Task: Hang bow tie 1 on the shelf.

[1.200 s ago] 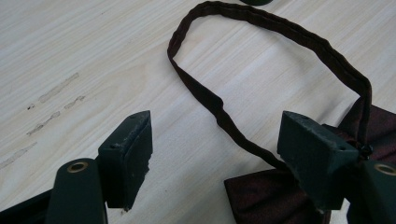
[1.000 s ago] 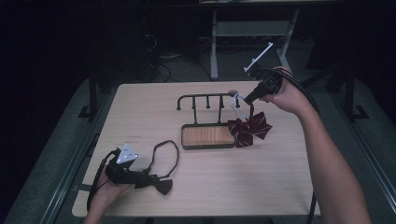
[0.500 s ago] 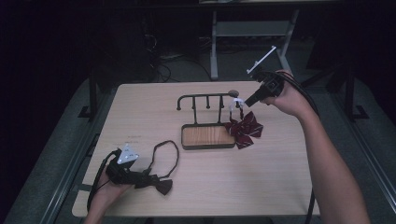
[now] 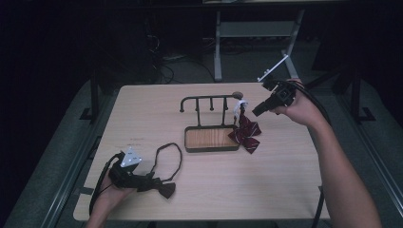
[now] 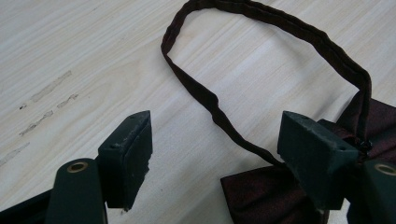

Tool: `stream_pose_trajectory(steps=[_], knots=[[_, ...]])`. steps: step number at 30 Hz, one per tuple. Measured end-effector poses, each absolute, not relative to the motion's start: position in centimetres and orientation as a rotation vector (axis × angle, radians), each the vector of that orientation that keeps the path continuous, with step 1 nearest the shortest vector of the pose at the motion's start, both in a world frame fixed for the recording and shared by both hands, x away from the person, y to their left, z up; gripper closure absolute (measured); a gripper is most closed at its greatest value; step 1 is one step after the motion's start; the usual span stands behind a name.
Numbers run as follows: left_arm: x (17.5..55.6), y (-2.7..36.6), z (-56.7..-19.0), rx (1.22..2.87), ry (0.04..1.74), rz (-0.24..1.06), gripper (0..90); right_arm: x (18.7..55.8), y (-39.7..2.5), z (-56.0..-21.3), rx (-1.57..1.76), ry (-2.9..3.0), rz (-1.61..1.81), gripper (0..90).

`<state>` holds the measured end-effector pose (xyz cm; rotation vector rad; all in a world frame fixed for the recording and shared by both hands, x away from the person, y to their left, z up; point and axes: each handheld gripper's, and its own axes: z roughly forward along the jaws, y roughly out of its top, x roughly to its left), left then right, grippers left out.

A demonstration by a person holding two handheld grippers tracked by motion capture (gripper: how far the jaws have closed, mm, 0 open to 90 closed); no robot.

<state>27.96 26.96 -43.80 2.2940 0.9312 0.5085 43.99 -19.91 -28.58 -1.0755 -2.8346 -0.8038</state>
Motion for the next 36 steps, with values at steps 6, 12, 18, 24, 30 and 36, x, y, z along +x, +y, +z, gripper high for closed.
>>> stream_pose_trajectory(steps=[6,12,18,24,30,36], knots=[[28.0,26.8,-43.9,2.293,0.936,0.503,27.0,43.4,-20.3,-29.2,-1.062,-2.825,-0.822,72.2],[28.0,26.8,-43.9,2.296,0.934,0.504,27.0,43.0,-20.5,-29.7,-1.054,-2.821,-0.821,71.2],[28.0,26.9,-43.9,2.297,0.932,0.505,27.0,42.7,-20.6,-30.1,-1.05,-2.817,-0.822,68.8],[28.0,26.9,-43.9,2.292,0.929,0.506,27.0,42.3,-20.9,-30.7,-1.044,-2.806,-0.824,65.0],[28.0,26.7,-43.8,2.283,0.925,0.504,27.0,41.6,-21.2,-31.4,-1.038,-2.796,-0.837,61.8],[28.0,26.6,-43.7,2.28,0.922,0.498,27.0,40.8,-21.5,-32.5,-1.039,-2.79,-0.843,56.1]])
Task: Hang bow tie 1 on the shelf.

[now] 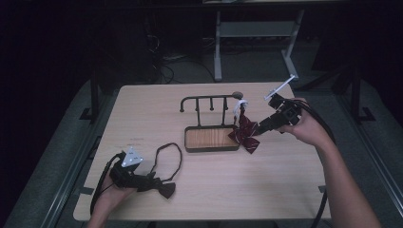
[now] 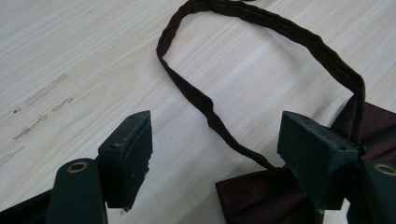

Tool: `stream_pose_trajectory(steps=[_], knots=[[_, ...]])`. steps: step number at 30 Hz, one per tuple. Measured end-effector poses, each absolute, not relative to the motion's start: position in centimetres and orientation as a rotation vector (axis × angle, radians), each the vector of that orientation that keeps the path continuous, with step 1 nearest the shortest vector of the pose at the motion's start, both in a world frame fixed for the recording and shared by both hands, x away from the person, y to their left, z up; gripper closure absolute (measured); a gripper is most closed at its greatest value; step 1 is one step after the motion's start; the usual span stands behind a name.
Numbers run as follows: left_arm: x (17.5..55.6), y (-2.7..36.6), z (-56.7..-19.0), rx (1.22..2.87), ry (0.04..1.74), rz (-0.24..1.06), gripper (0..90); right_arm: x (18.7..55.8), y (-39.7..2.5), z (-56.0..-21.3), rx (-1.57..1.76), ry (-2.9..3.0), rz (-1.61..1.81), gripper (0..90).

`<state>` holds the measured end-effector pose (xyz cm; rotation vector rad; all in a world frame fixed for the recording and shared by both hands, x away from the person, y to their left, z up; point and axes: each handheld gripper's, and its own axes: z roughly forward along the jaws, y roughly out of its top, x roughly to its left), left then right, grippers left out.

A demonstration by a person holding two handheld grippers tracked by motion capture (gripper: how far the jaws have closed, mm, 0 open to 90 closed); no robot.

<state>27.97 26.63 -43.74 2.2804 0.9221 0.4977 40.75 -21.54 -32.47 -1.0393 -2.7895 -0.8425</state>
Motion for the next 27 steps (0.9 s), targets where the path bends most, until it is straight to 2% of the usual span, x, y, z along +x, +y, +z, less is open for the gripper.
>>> stream_pose_trajectory(steps=[12,27], knots=[[27.9,26.6,-43.4,2.259,0.916,0.492,26.8,39.4,-21.9,-34.0,-1.039,-2.783,-0.869,50.4],[28.6,26.2,-42.7,2.247,0.92,0.479,27.5,37.0,-22.4,-36.4,-1.036,-2.766,-0.887,48.4]])
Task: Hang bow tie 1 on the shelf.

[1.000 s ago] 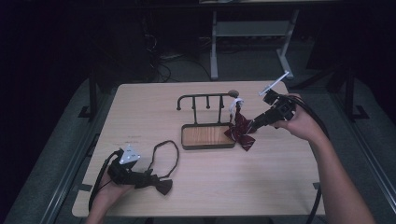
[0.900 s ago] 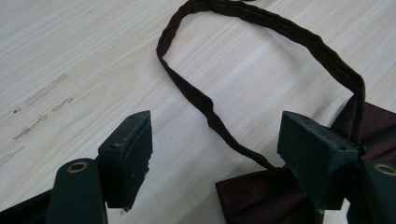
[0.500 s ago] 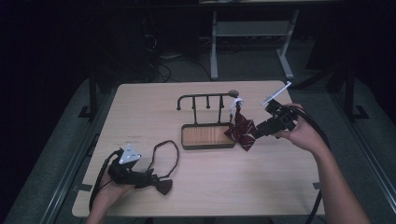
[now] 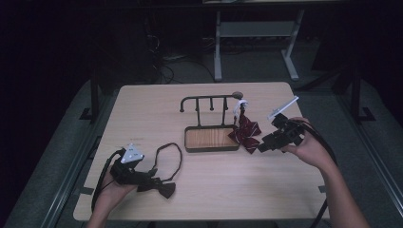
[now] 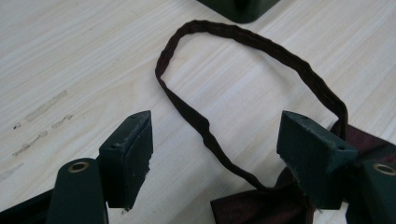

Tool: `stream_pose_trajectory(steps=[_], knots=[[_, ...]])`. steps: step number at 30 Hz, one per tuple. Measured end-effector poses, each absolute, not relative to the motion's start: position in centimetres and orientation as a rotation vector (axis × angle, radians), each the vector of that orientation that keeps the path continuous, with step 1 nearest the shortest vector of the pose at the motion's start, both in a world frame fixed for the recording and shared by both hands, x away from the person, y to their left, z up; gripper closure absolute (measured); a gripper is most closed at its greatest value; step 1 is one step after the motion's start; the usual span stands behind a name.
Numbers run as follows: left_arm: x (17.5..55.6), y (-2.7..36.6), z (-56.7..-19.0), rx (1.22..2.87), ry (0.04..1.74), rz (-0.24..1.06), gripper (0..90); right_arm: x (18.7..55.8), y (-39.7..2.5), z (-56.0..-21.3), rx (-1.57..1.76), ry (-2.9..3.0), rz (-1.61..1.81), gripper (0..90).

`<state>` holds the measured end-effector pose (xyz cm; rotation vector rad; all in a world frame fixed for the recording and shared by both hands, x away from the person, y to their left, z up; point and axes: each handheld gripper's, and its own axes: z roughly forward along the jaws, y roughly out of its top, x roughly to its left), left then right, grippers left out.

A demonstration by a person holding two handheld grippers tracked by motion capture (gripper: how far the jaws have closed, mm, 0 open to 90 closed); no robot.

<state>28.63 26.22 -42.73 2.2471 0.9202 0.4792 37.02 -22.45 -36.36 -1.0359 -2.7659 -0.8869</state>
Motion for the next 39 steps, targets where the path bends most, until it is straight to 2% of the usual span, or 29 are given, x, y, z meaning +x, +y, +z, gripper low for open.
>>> stream_pose_trajectory(steps=[24,39], knots=[[32.1,24.3,-41.8,2.375,0.881,0.446,34.8,34.2,-23.3,-39.7,-1.068,-2.768,-0.884,47.4],[34.9,24.1,-41.8,2.405,0.937,0.374,41.4,33.2,-23.9,-41.0,-1.1,-2.749,-0.912,45.3]])
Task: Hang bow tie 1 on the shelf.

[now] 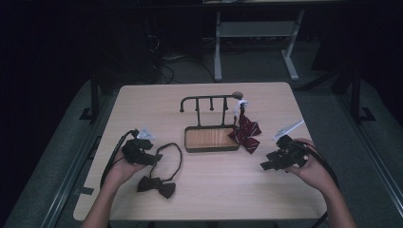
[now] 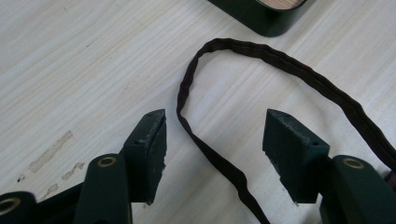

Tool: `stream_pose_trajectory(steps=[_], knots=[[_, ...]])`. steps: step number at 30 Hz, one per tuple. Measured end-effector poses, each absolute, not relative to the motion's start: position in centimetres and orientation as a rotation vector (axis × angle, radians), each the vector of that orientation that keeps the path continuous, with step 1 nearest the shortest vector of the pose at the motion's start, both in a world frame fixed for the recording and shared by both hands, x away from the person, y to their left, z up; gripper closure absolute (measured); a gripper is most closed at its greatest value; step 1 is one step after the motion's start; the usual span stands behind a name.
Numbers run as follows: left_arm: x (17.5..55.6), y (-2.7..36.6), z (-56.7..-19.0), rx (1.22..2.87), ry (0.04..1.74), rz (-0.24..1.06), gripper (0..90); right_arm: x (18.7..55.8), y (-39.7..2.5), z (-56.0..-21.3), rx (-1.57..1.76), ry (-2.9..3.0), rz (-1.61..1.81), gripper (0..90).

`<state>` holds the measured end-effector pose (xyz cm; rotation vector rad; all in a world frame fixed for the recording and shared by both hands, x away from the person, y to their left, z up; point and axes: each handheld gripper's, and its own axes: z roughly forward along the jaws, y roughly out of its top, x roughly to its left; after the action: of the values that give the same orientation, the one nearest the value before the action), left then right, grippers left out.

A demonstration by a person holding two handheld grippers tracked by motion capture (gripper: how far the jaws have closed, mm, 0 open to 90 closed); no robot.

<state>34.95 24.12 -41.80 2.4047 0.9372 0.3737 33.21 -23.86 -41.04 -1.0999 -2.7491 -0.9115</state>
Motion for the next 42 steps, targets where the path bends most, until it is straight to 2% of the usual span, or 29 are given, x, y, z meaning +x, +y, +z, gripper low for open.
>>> stream_pose_trajectory(steps=[10,19,31,42], knots=[[36.5,23.8,-42.6,2.439,0.976,0.352,45.8,32.3,-24.2,-42.0,-1.127,-2.752,-0.908,44.8],[38.1,23.2,-42.8,2.492,0.972,0.322,57.5,31.9,-24.0,-42.3,-1.119,-2.777,-0.9,44.8],[39.4,23.0,-43.8,2.54,0.993,0.288,65.6,31.6,-24.6,-42.5,-1.145,-2.757,-0.925,44.8],[39.8,22.8,-44.1,2.585,0.967,0.249,87.1,31.5,-24.8,-42.7,-1.139,-2.742,-0.953,45.2]])
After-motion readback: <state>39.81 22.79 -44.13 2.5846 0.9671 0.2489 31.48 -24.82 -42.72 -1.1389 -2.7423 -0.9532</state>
